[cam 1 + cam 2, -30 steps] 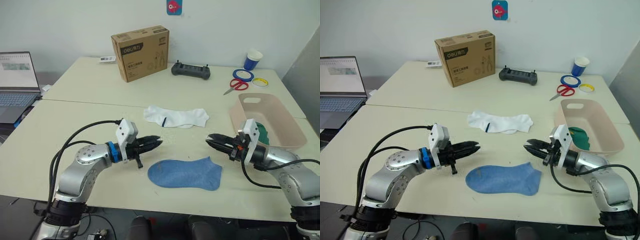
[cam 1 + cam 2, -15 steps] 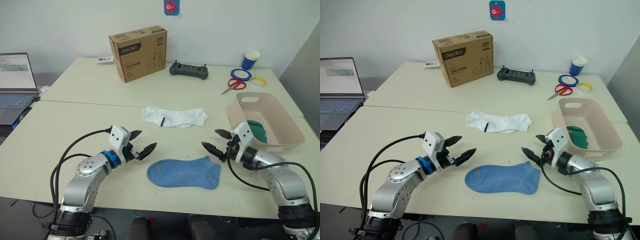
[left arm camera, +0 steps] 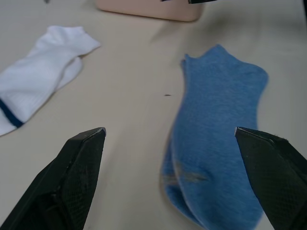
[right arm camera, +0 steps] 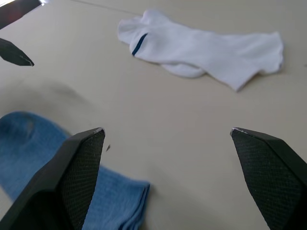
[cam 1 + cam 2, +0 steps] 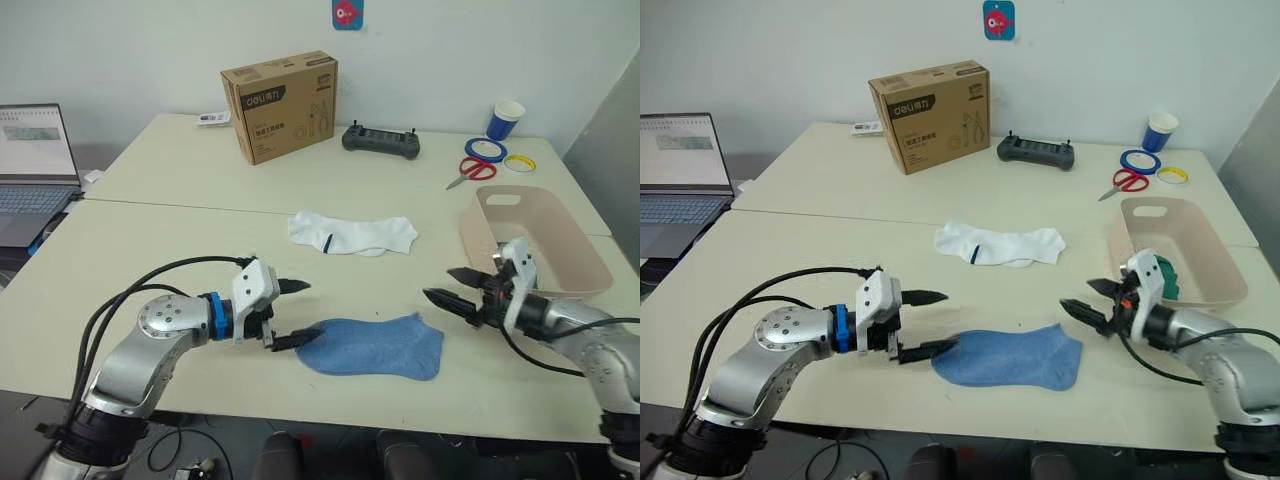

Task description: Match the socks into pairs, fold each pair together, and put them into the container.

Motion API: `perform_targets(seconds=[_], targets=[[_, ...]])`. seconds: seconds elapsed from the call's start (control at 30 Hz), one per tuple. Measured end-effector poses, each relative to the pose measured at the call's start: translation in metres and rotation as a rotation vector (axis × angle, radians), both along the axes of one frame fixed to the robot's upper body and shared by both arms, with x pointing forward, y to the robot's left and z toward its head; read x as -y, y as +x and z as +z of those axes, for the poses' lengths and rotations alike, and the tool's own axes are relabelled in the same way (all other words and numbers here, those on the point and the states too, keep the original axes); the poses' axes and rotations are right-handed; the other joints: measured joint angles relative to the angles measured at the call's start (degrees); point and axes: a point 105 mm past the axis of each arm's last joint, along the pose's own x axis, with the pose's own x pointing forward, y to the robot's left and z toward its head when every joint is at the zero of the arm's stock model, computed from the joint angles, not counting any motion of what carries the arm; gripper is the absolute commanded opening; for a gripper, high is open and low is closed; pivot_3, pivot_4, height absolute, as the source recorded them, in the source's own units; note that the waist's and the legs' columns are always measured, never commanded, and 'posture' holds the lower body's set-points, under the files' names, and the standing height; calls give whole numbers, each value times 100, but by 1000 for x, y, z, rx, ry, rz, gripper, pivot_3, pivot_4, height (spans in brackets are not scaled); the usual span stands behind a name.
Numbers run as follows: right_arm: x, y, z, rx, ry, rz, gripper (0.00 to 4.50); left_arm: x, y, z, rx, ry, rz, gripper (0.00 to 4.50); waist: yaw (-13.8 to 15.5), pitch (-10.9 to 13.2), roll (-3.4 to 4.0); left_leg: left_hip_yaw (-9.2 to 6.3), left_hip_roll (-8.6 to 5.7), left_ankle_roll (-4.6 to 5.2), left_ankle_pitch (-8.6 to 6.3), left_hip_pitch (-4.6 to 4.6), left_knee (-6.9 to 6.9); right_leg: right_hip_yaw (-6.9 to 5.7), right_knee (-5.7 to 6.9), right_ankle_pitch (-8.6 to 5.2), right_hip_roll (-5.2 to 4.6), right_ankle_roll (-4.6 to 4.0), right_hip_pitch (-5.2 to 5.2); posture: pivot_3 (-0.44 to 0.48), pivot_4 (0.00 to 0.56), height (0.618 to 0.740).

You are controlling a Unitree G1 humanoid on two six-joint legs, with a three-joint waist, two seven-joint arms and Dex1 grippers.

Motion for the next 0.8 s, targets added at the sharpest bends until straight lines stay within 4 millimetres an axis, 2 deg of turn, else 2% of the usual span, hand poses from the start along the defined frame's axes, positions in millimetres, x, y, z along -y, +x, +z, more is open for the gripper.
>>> perform_targets(seconds=[0.1,0.2,0.27,0.43,0.6,0.73,0.8], targets=[[-7,-11,6,-6,1,50,4500,3,-6,2,10,1,-53,4475,-24,0,1,1,2,0,0,1,-1,3,3,0,2,0,-4,0,150,740],[-21,-21,11,10,-18,131,4500,12,-16,0,19,32,-139,3876,-50,0,1,-1,2,0,0,1,-2,2,3,-3,3,-6,-4,0,150,740],[-27,-24,7,4,-26,153,4500,18,-19,-3,12,20,-164,3236,-47,0,1,0,0,0,0,0,0,2,3,-5,1,-8,-4,0,150,740],[-17,-33,-13,-84,-34,123,4500,29,-22,-13,16,81,-219,1614,-10,1,-1,2,-2,0,0,-5,1,4,-1,-5,0,-7,-6,0,150,740],[-4,-41,-12,-178,-56,119,4500,32,-16,-26,-9,105,-205,35,-17,1,-1,1,0,0,0,-3,2,4,2,-3,2,-5,-7,0,150,740],[-6,-41,-6,-268,-46,117,4500,28,-14,-51,-28,211,-195,35,-44,1,-1,-2,0,0,0,-4,0,4,3,-3,3,-6,-10,0,150,740],[-5,-37,-6,-308,-38,89,4500,26,-12,-57,-30,242,-187,35,-43,1,-2,-2,0,0,0,-5,1,4,3,-4,3,-8,-10,0,150,740]])
